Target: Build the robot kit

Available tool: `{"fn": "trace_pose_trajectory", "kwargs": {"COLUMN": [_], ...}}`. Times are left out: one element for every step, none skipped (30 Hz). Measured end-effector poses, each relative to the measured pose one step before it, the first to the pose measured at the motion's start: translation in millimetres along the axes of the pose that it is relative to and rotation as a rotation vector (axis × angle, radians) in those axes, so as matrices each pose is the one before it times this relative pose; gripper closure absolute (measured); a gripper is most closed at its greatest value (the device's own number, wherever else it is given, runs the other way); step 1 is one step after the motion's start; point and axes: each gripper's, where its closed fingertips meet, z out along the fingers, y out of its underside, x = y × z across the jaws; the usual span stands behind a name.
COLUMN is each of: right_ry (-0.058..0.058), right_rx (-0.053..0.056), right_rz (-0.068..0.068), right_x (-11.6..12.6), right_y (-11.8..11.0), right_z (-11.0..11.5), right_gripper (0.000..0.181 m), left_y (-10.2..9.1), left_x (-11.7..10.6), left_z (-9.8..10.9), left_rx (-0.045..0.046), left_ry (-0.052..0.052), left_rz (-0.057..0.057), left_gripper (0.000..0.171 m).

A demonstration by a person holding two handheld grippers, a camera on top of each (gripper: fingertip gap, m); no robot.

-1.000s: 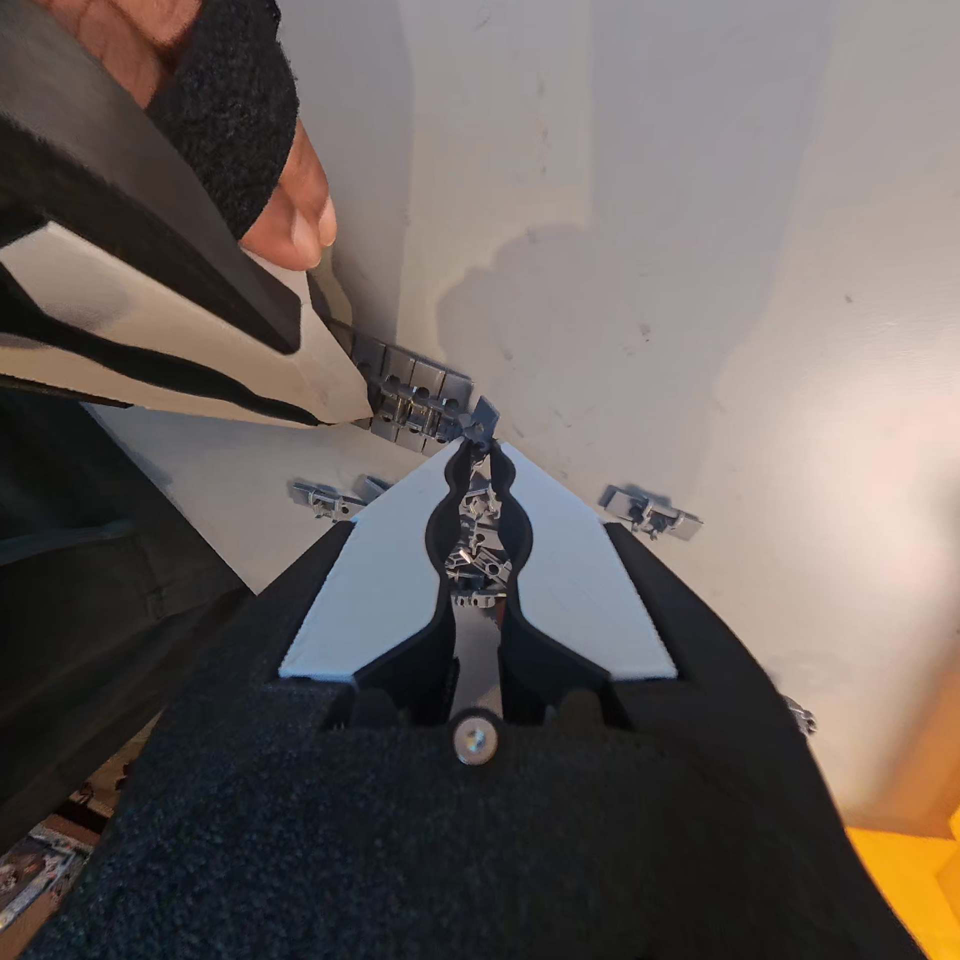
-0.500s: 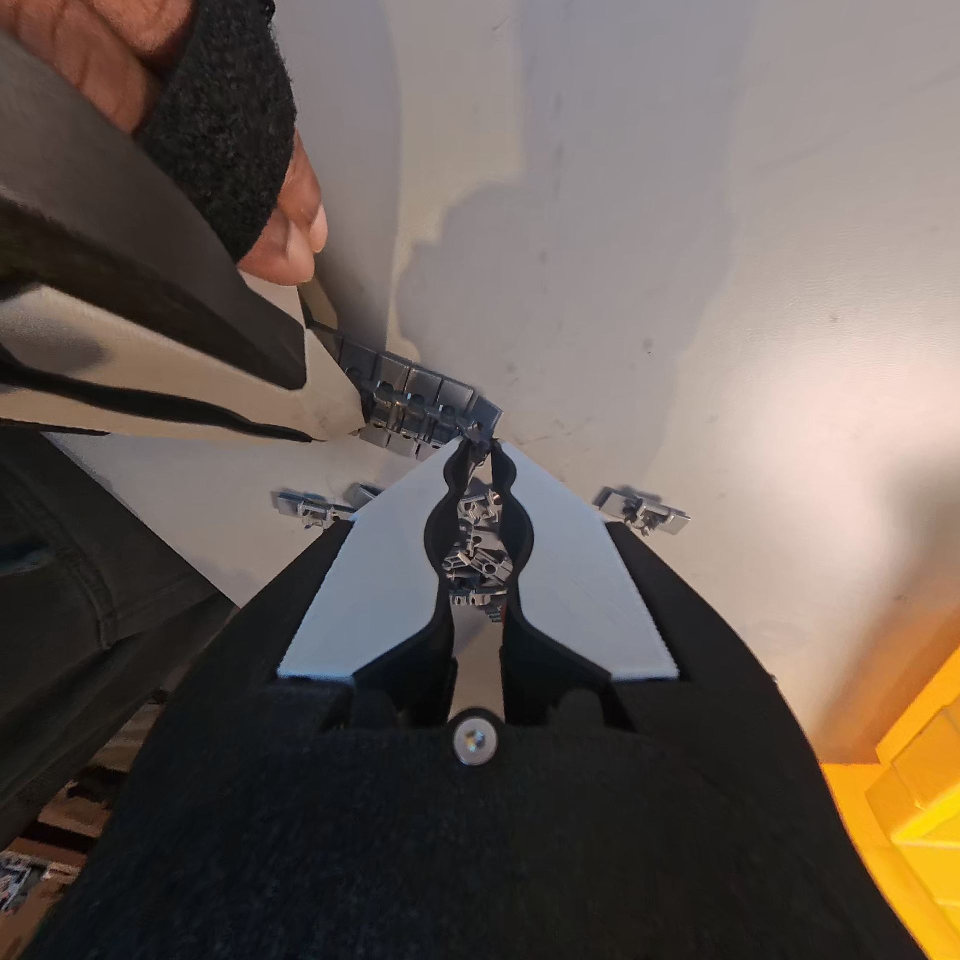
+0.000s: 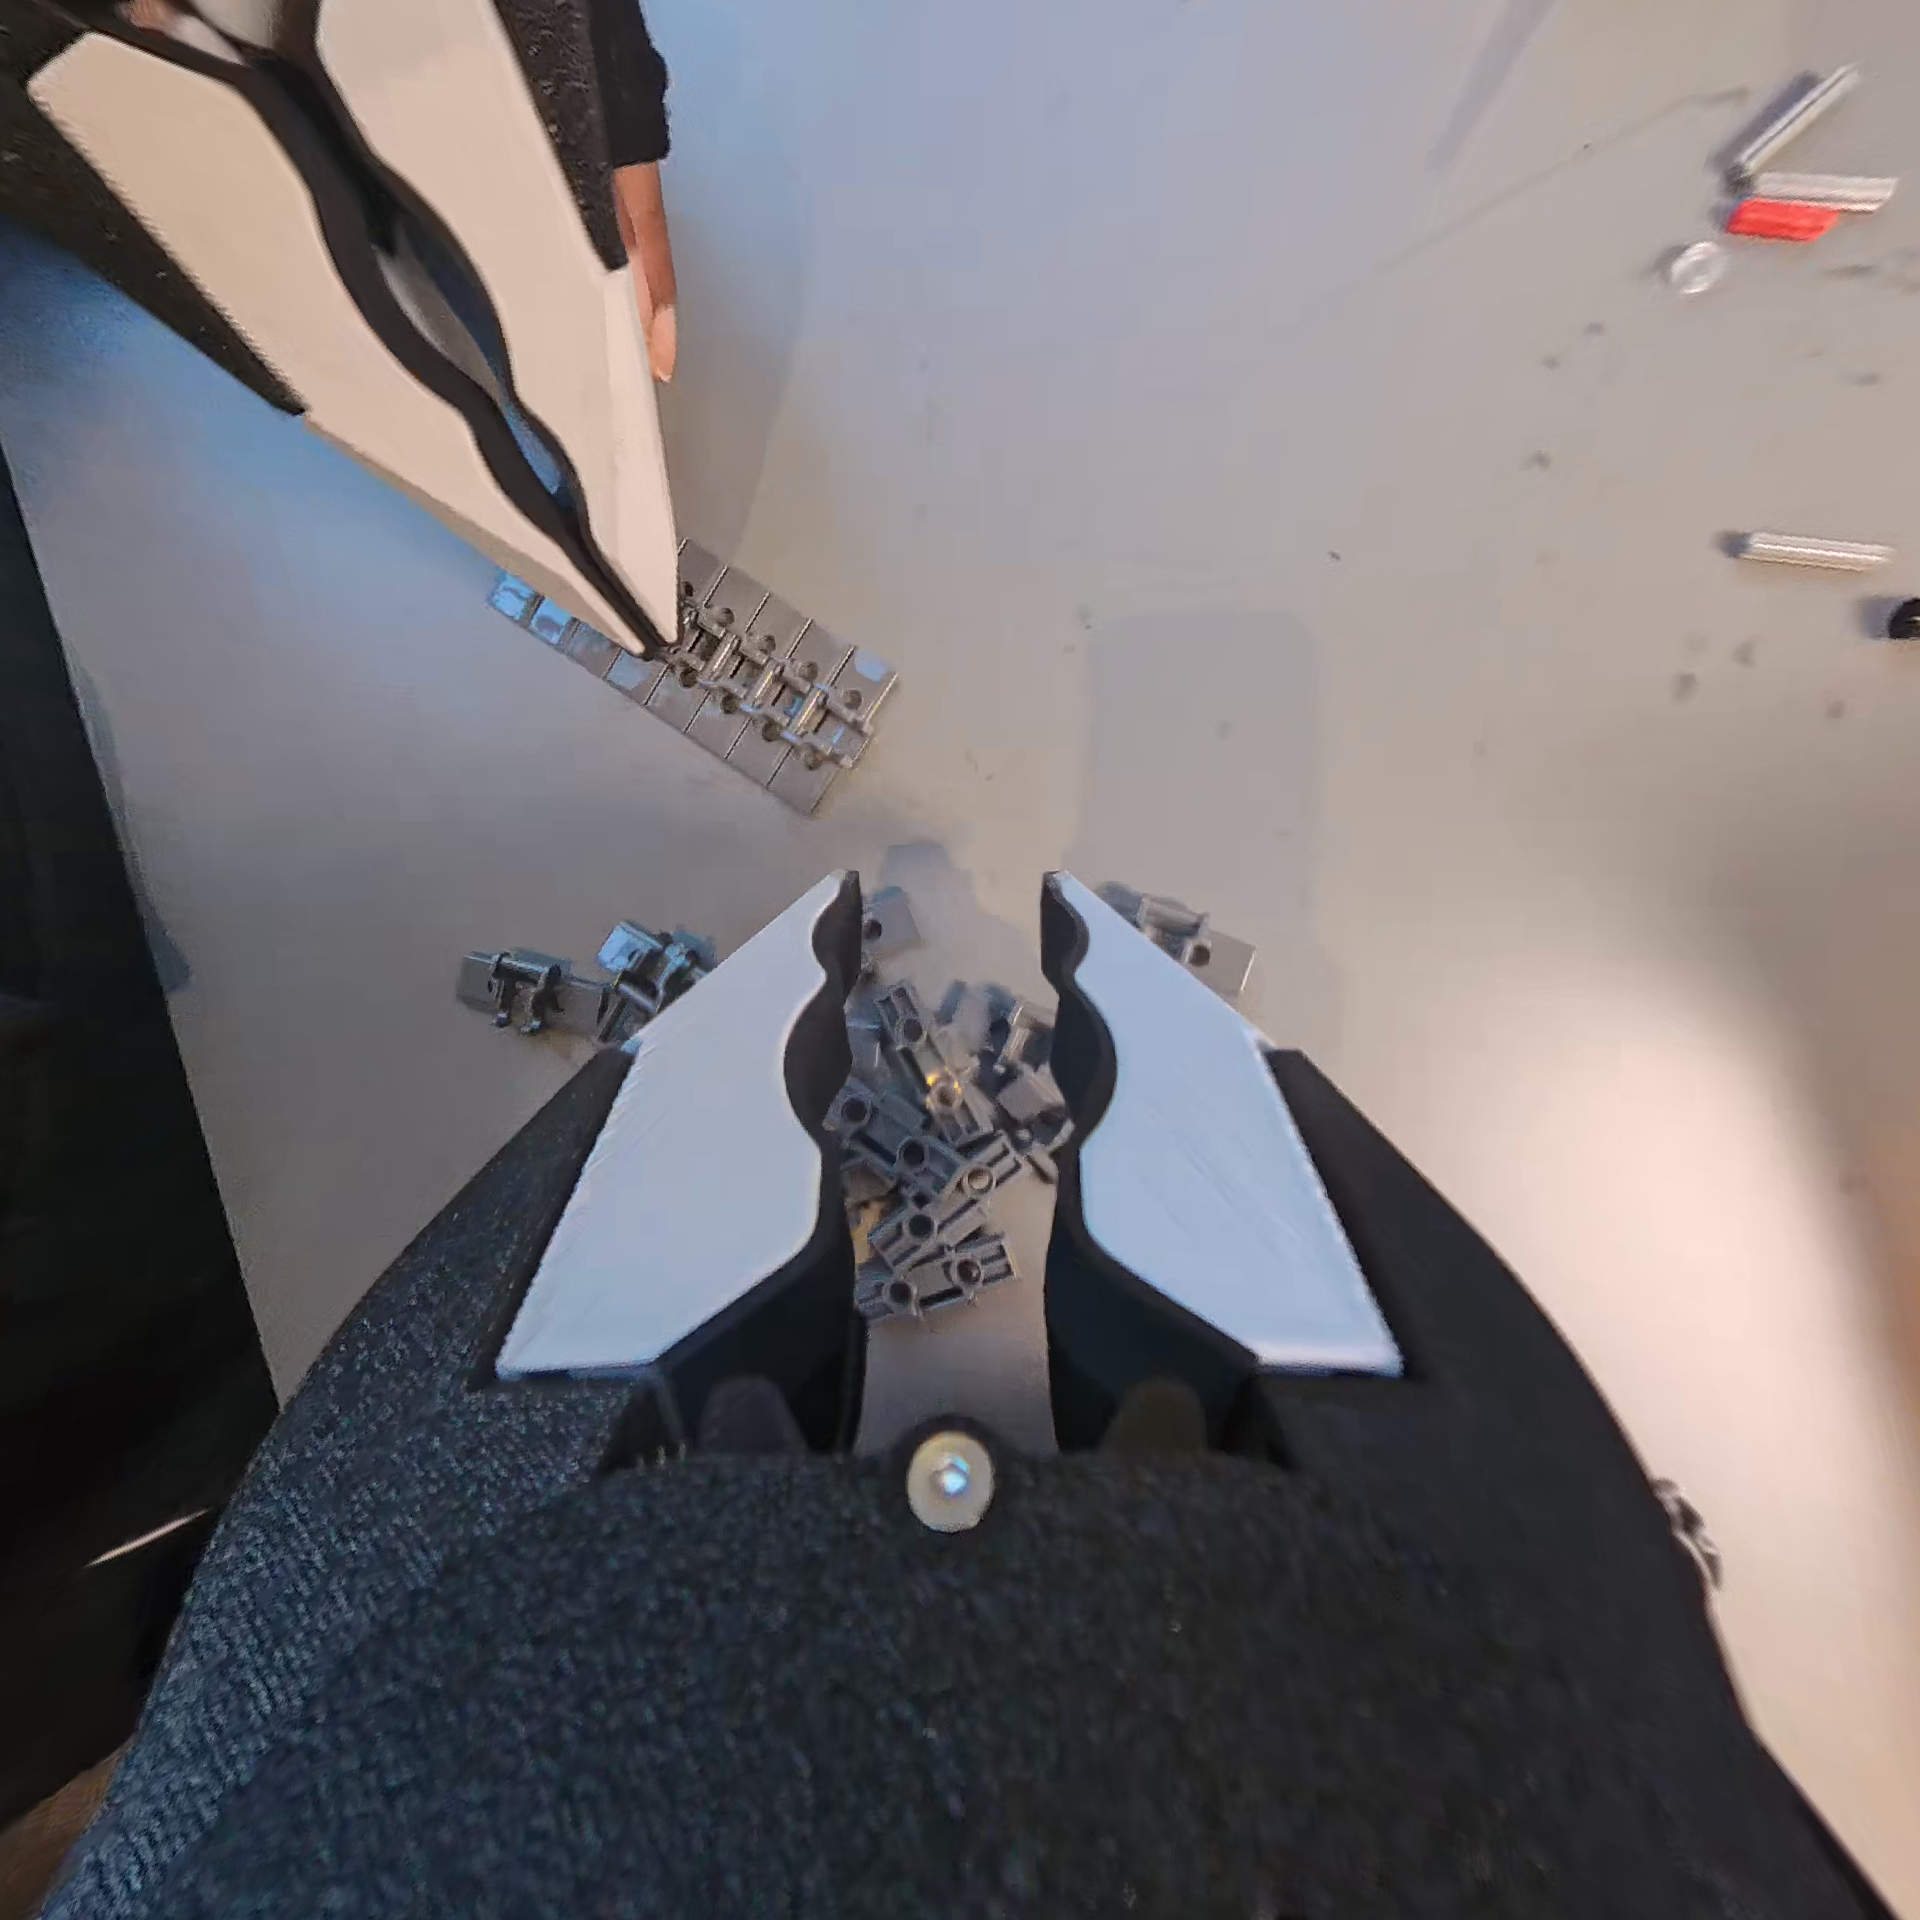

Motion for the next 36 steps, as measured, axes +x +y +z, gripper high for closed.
{"fn": "trace_pose_trajectory", "kwargs": {"right_ry": [0.0044, 0.0086, 0.0115, 0.0075, -0.0072, -0.0052, -0.0011, 0.0024, 0.0147, 0.0070, -0.0208, -0.0112, -0.0169, -0.0081, -0.0037, 0.0003, 0.0154, 0.0201, 0.0012, 0.0080, 0.0158, 0.0147, 0.0205, 0.0165, 0.0094, 0.0167, 0.0215, 0.0199, 0.0288, 0.0250, 0.0233, 0.0249, 0.0152, 0.0118, 0.0106, 0.0105], "right_rx": [0.0041, -0.0171, -0.0221, -0.0222, -0.0229, -0.0168, -0.0207, -0.0338, -0.0441, -0.0310, 0.0120, -0.0057, 0.0002, 0.0068, 0.0089, 0.0082, 0.0140, 0.0250, 0.0214, 0.0290, 0.0228, 0.0107, 0.0111, 0.0245, 0.0321, 0.0308, 0.0276, 0.0259, 0.0260, 0.0164, 0.0086, 0.0153, 0.0151, 0.0145, 0.0146, -0.0015], "right_rz": [-0.0139, -0.0342, -0.0413, -0.0324, -0.0248, -0.0220, -0.0183, -0.0129, -0.0085, -0.0117, 0.0059, 0.0130, 0.0014, -0.0084, -0.0189, -0.0163, -0.0193, -0.0207, -0.0130, -0.0138, -0.0176, -0.0178, -0.0177, -0.0149, -0.0115, -0.0184, -0.0309, -0.0342, -0.0328, -0.0297, -0.0308, -0.0292, -0.0171, -0.0116, -0.0156, -0.0189], "right_x": [-0.90, -1.42, -2.13, -3.17, -5.41, -4.92, -3.53, -1.53, 1.94, 1.85, -1.64, 0.46, -1.21, -0.85, -0.99, -0.68, 1.01, 1.02, -1.95, -1.55, -0.53, -0.46, 0.70, 0.34, -0.69, 0.04, 0.01, -0.51, 0.81, 0.57, 0.52, 0.96, 0.21, 0.14, -0.08, 0.24], "right_y": [2.73, 4.48, 3.72, 2.17, 0.84, -1.10, -0.82, 1.40, 3.66, 2.78, -2.99, 0.26, 0.03, -0.56, -0.24, -0.17, -1.16, -2.92, -3.12, -4.75, -4.42, -2.84, -3.10, -5.31, -6.91, -7.54, -7.97, -8.45, -8.89, -7.40, -5.75, -5.92, -5.30, -4.96, -4.46, -1.56], "right_z": [-2.34, -0.70, 0.85, 2.03, 2.83, 3.03, 3.06, 3.35, 3.32, 2.93, 0.14, 0.51, 0.37, 0.33, 0.09, -0.18, -0.72, -1.07, -1.51, -2.14, -2.06, -1.88, -1.95, -2.41, -2.94, -3.10, -2.95, -2.80, -2.50, -2.05, -1.78, -2.00, -1.96, -1.88, -1.90, -1.54], "right_gripper": [0.147, 0.147, 0.145, 0.142, 0.140, 0.137, 0.137, 0.137, 0.137, 0.137, 0.141, 0.151, 0.157, 0.157, 0.157, 0.158, 0.171, 0.171, 0.171, 0.171, 0.171, 0.171, 0.171, 0.171, 0.171, 0.171, 0.171, 0.171, 0.171, 0.171, 0.171, 0.171, 0.171, 0.171, 0.171, 0.171], "left_y": [0.24, 0.16, 0.22, 0.04, -0.45, -1.43, -2.06, -2.54, -2.92, -2.69, -2.58, -2.43, -2.60, -2.51, -2.19, -2.14, -1.87, -1.48, -1.44, -1.37, -0.85, -0.45, -0.28, -0.81, -1.61, -2.91, -4.27, -5.15, -5.14, -5.48, -4.87, -3.04, -1.72, -1.51, -1.80, -2.02], "left_x": [0.02, 0.57, 0.56, 0.45, 0.57, 0.87, 0.34, 0.13, 0.12, -0.65, -1.10, -1.40, -1.51, -1.25, -0.82, -1.15, -1.86, -1.92, -1.74, -1.54, -1.27, -1.15, -0.25, 0.63, 1.25, 2.07, 3.31, 3.49, 3.24, 3.60, 3.55, 2.05, 1.36, 2.01, 3.20, 3.57], "left_z": [-0.35, -0.53, -0.66, -0.83, -0.85, -1.25, -1.55, -1.97, -2.18, -2.08, -1.87, -1.88, -1.92, -1.80, -1.55, -1.31, -1.12, -0.92, -0.75, -0.47, -0.28, 0.03, 0.21, 0.18, 0.01, -0.20, -0.52, -0.72, -0.93, -0.77, -0.45, -0.17, 0.20, 0.28, -0.11, -0.47], "left_rx": [0.00087, 0.00046, -0.00055, 0.00065, 0.00576, 0.01223, 0.01619, 0.01966, 0.02220, 0.02135, 0.01967, 0.01857, 0.01898, 0.01772, 0.01546, 0.01456, 0.01309, 0.01083, 0.01026, 0.00905, 0.00544, 0.00262, 0.00135, 0.00300, 0.00813, 0.01450, 0.02225, 0.02761, 0.02859, 0.03214, 0.03210, 0.02212, 0.01526, 0.01496, 0.01632, 0.01628], "left_ry": [0.0064, 0.0100, 0.0098, 0.0078, 0.0094, 0.0121, 0.0098, 0.0077, 0.0074, 0.0038, 0.0007, -0.0013, -0.0033, -0.0020, 0.0014, -0.0001, -0.0038, -0.0045, -0.0038, -0.0034, -0.0026, -0.0029, 0.0003, 0.0046, 0.0059, 0.0116, 0.0191, 0.0209, 0.0200, 0.0249, 0.0277, 0.0209, 0.0167, 0.0197, 0.0266, 0.0274], "left_rz": [-0.0014, -0.0020, 0.0000, 0.0013, -0.0009, -0.0055, -0.0069, -0.0066, -0.0075, -0.0089, -0.0098, -0.0097, -0.0090, -0.0088, -0.0096, -0.0111, -0.0126, -0.0133, -0.0132, -0.0123, -0.0097, -0.0065, -0.0034, -0.0022, -0.0044, -0.0081, -0.0114, -0.0115, -0.0112, -0.0158, -0.0232, -0.0265, -0.0221, -0.0168, -0.0150, -0.0131], "left_gripper": [0.171, 0.171, 0.169, 0.167, 0.165, 0.164, 0.164, 0.163, 0.163, 0.162, 0.161, 0.160, 0.160, 0.160, 0.160, 0.160, 0.159, 0.159, 0.158, 0.157, 0.156, 0.155, 0.155, 0.155, 0.155, 0.154, 0.154, 0.153, 0.153, 0.153, 0.154, 0.154, 0.153, 0.154, 0.154, 0.158]}}
